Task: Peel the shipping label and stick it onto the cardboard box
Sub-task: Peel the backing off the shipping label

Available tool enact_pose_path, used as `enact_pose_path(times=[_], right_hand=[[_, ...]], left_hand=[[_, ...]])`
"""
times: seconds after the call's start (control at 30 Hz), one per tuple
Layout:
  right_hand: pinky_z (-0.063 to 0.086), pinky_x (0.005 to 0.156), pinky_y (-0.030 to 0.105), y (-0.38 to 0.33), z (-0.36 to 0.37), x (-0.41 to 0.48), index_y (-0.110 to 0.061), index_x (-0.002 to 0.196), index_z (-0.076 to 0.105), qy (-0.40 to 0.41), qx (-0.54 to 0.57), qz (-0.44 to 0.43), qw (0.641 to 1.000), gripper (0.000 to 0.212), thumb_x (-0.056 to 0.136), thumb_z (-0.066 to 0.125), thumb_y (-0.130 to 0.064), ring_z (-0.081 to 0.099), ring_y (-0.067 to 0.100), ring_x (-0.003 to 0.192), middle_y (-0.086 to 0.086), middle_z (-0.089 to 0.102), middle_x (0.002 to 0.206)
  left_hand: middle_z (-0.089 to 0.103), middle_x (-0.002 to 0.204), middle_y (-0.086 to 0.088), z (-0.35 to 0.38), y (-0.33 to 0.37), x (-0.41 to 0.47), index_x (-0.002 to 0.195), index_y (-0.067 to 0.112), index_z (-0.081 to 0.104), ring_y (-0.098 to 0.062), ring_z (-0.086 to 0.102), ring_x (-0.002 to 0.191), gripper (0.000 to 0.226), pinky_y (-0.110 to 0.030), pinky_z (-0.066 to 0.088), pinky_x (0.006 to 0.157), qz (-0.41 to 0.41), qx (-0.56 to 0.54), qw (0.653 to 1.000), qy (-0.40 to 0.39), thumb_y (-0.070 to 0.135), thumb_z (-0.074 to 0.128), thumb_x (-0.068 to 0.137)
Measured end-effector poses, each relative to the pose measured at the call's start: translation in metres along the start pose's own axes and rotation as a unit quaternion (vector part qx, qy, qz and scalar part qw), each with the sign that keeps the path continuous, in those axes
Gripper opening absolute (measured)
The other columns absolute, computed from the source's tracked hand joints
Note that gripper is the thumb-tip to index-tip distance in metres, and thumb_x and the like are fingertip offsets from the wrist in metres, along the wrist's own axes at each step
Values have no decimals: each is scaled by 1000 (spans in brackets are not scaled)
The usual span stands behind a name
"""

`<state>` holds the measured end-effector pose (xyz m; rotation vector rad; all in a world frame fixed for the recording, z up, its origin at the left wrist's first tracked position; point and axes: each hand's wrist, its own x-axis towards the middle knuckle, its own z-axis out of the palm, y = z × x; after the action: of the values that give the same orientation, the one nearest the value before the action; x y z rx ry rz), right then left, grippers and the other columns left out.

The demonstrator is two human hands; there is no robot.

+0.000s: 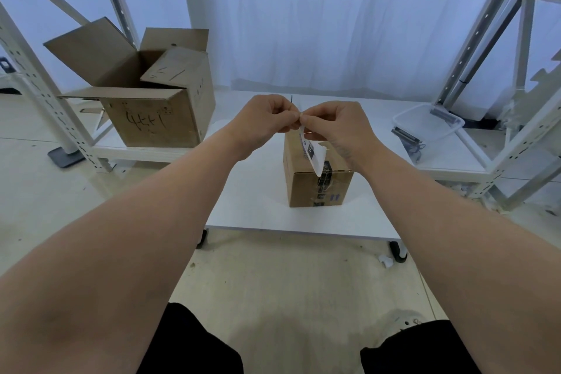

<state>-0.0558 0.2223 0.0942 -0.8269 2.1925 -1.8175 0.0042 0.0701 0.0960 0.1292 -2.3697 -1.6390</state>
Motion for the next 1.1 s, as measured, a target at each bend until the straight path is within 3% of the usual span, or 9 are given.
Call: enact_pose_path(times=[0.13, 0.3, 0.5, 0.67, 0.8, 0.97, 1.1], right_hand=[[60, 76, 30, 4, -1, 1, -5, 88, 72, 12, -63, -34, 997, 9, 83, 69, -11, 69, 21, 79, 9, 71, 84], [58, 82, 40, 7, 0, 2, -7, 90, 74, 13, -134, -64, 989, 11, 82, 69, -14, 69, 19, 82, 7, 73, 85], [56, 85, 32, 5, 2, 0, -6, 97, 73, 2, -154, -82, 985, 20, 84, 59, -2, 67, 12, 79, 6, 73, 89], [57, 85, 42, 7, 2, 2, -10, 101, 70, 10, -138, -80, 987, 24, 84, 57, -1, 69, 24, 85, 5, 70, 86], [57, 81, 43, 8, 3, 1, -15, 106, 69, 1, -144, -94, 985, 22, 86, 62, -10, 67, 27, 81, 5, 68, 83], [58, 83, 42, 6, 1, 2, -9, 96, 70, 12, -123, -70, 990, 14, 83, 70, -14, 70, 24, 85, 6, 70, 87], [57, 83, 39, 3, 0, 1, -8, 87, 73, 17, -147, -71, 986, 8, 82, 70, -14, 68, 20, 76, 5, 71, 81]], left_hand=[[71, 88, -11, -1, 2, -1, 88, 6, 63, -13, 68, 81, 3, -23, 57, 82, -24, -56, 998, -12, 7, 61, 89], [71, 88, -10, 0, 2, -2, 84, 5, 65, -11, 69, 82, 6, -21, 56, 81, -52, -73, 996, -24, 10, 67, 86], [71, 84, -9, 2, -1, -1, 77, 7, 66, -14, 69, 84, 10, -21, 56, 84, -57, -62, 996, 6, 10, 67, 86], [69, 85, -10, 2, 1, -1, 78, 7, 61, -8, 69, 76, 8, -19, 56, 81, -50, -55, 997, 9, 6, 64, 86], [70, 89, -12, 1, -2, -1, 78, 10, 60, -15, 69, 86, 10, -23, 55, 88, -39, -15, 999, -4, 11, 64, 86], [71, 89, -7, 1, -3, -2, 81, 10, 62, -17, 69, 93, 9, -22, 53, 90, -35, -4, 999, -15, 14, 63, 89], [70, 84, -4, 1, 0, -4, 83, 9, 61, -16, 69, 92, 8, -26, 50, 87, -31, 31, 999, -9, 15, 62, 89]])
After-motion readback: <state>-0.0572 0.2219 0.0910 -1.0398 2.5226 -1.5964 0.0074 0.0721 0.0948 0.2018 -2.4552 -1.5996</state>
